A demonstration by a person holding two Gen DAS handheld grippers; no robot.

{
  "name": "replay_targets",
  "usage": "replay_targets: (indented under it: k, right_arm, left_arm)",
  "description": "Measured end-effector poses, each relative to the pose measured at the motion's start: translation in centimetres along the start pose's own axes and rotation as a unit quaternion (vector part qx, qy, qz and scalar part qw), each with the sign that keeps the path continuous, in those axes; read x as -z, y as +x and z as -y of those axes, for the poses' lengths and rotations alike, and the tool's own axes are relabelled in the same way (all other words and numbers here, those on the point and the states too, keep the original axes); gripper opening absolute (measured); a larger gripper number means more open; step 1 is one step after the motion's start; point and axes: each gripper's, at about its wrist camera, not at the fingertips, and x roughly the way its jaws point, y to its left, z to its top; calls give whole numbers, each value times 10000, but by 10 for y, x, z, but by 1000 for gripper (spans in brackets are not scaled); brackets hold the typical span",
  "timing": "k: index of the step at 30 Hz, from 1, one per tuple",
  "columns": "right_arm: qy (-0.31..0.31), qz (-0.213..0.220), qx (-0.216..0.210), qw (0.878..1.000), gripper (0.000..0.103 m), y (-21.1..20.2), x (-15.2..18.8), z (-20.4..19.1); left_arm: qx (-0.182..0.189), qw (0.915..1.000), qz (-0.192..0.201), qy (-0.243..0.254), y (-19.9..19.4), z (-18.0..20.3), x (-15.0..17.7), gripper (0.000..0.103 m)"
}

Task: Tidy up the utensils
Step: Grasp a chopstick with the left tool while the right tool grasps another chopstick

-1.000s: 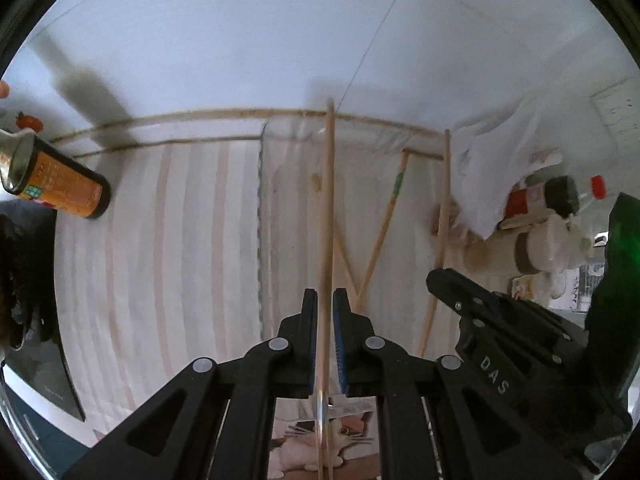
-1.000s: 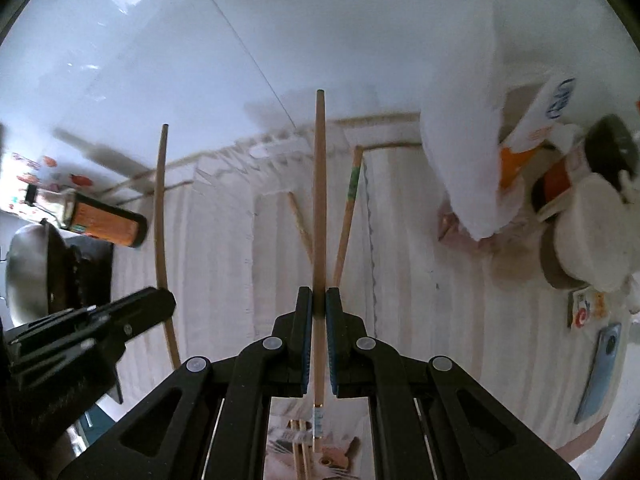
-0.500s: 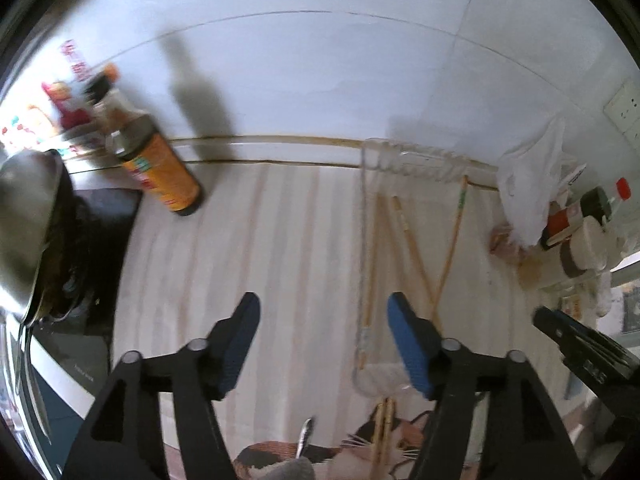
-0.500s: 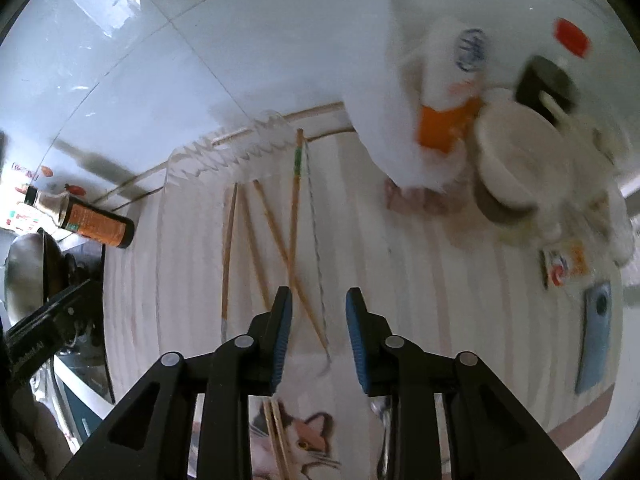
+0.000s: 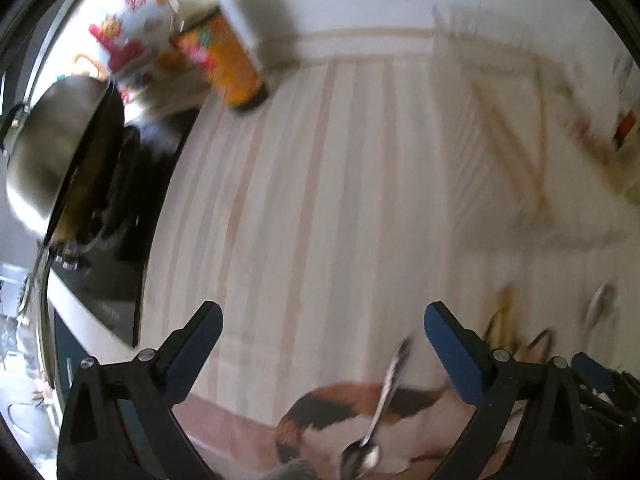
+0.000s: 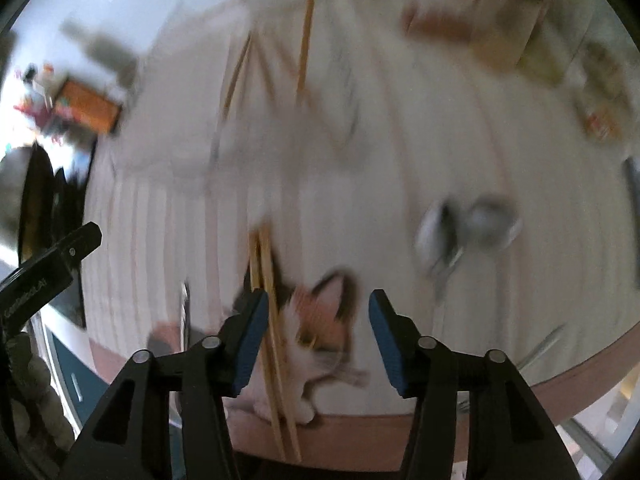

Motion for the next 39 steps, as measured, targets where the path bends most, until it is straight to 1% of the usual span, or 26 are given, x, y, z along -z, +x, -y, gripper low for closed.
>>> replay_targets:
  k: [2, 4, 5, 6, 7, 9, 10, 11, 12, 13, 16, 17, 19, 20, 21, 22, 24, 26, 28, 29, 30, 32, 33, 34, 37, 39]
  right_arm:
    - [-104, -211, -53, 9997, 40, 19, 11, -8]
    - [-240, -343, -12, 9991, 37, 33, 15, -14]
    - [-339, -403, 49, 9986, 31, 38, 18, -19]
    - [-464, -313, 197, 9982, 28, 38, 21, -23]
    - [-639, -308, 396, 9967, 16, 38, 22, -28]
    - [-653, -324, 434, 9964, 9, 33, 21, -28]
    - [-645, -312, 535, 9960, 4, 28, 19, -26]
    - [-648, -273, 721, 9949, 4, 24, 18, -23]
    - [-613, -238, 801, 9946, 4, 19, 16, -15]
    - [-548, -266, 771, 9952, 4, 15, 16, -8]
    - [-340, -316, 894, 9949, 4, 1, 11, 19]
    - [-275, -322, 903, 9950, 4, -4, 10, 27]
    - [-172, -349, 930, 9949, 4, -11, 7, 39]
    - [-156, -357, 964, 9946, 4, -14, 5, 43]
    - [-143, -366, 1008, 9941, 4, -18, 3, 48]
    - [-122, -372, 1035, 9939, 4, -20, 2, 51]
    - [-43, -380, 1061, 9936, 4, -26, -1, 59]
    - [62, -380, 1056, 9937, 4, -33, -2, 69]
    - [164, -380, 1052, 9936, 4, -41, -5, 81]
    - [202, -379, 1039, 9937, 4, -44, -6, 84]
    - [230, -382, 1024, 9937, 4, -48, -8, 89]
    - [254, -383, 1011, 9938, 5, -52, -9, 96]
    - [262, -382, 1004, 9939, 5, -53, -8, 99]
    - [267, -383, 1004, 9939, 5, -56, -9, 101]
    - [211, -385, 1091, 9931, 5, -57, -8, 97]
    - [91, -380, 1181, 9922, 5, -52, -3, 81]
  left_arm:
    - [-92, 9999, -112, -36, 8, -7, 9, 103]
    - [-134, 9998, -156, -57, 12, -12, 14, 103]
    - [-172, 9997, -169, -68, 13, -15, 17, 103]
    - [-187, 9996, -180, -82, 14, -17, 19, 103]
    - [-177, 9996, -184, -84, 14, -18, 22, 103]
    - [-117, 9997, -203, -81, 10, -17, 25, 103]
    - [-79, 9997, -209, -72, 9, -15, 26, 103]
    - [13, 9997, -235, -37, 8, -10, 28, 103]
    - [102, 9996, -250, 16, 6, -4, 31, 103]
    - [178, 9995, -261, 62, 5, 2, 33, 103]
    - [644, 9959, -493, 406, 8, 35, 43, 102]
    - [888, 9924, -660, 529, 13, 49, 47, 101]
    - [1148, 9869, -881, 709, 20, 69, 51, 91]
    - [1304, 9824, -1044, 836, 25, 81, 55, 86]
    - [1367, 9792, -1156, 951, 30, 91, 58, 75]
    - [1412, 9775, -1211, 995, 32, 96, 60, 68]
    - [1538, 9732, -1335, 1067, 36, 107, 64, 65]
    - [1556, 9723, -1330, 1124, 37, 114, 66, 56]
    - [1536, 9712, -1375, 1198, 40, 119, 68, 35]
    - [1485, 9718, -1363, 1226, 41, 121, 69, 32]
    - [1424, 9732, -1291, 1262, 39, 122, 70, 26]
    - [1360, 9746, -1237, 1277, 39, 122, 71, 13]
    - [1372, 9750, -1219, 1254, 40, 120, 70, 6]
    - [1407, 9751, -1219, 1204, 41, 115, 68, 5]
    - [1299, 9788, -1144, 1092, 45, 101, 62, 5]
    - [1324, 9797, -1175, 940, 48, 92, 60, 5]
